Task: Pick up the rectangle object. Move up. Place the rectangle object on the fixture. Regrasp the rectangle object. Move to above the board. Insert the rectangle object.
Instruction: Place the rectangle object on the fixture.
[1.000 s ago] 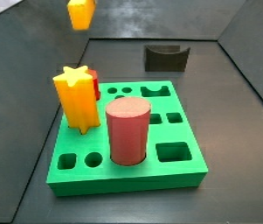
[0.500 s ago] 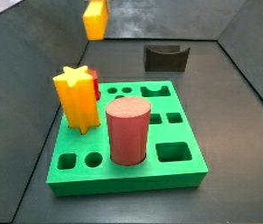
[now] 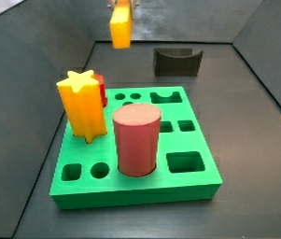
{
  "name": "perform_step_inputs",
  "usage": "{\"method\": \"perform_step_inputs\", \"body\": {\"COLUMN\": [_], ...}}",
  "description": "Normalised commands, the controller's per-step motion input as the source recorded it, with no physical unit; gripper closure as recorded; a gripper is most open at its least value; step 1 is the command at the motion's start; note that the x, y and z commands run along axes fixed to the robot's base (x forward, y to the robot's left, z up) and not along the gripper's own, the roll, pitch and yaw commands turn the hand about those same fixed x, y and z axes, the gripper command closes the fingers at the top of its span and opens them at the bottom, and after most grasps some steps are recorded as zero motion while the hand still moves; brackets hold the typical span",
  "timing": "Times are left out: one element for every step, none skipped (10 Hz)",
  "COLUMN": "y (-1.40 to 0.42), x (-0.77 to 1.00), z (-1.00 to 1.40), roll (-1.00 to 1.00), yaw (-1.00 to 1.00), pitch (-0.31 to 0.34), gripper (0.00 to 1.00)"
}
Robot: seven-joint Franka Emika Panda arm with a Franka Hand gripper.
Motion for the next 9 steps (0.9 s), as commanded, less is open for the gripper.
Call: {"method": "perform_step_inputs", "body": {"y": [-0.04, -0.03, -0.03, 0.43, 0.45, 0.41, 0.36, 0.31, 0.26], "x": [0.91, 0.81, 0.70, 1.00, 1.00, 1.00, 1.00, 1.00, 1.00], "z": [-0.08, -0.07, -0.06, 0.26, 0.28, 0.26, 0.21, 0.16, 0.14], "roll": [0.15, 0.16, 0.16, -1.00, -1.00, -1.00, -1.00, -1.00, -1.00], "yaw": [0.04, 0.04, 0.04, 0.01, 0.01, -0.02, -0.04, -0.05, -0.07], "pitch": [0.017, 0.024, 0.034, 0.232, 0.241, 0.245, 0.235, 0.229, 0.229], "gripper": [1.00, 1.00, 1.00, 1.00, 1.00, 1.00, 1.00, 1.00, 1.00]}}
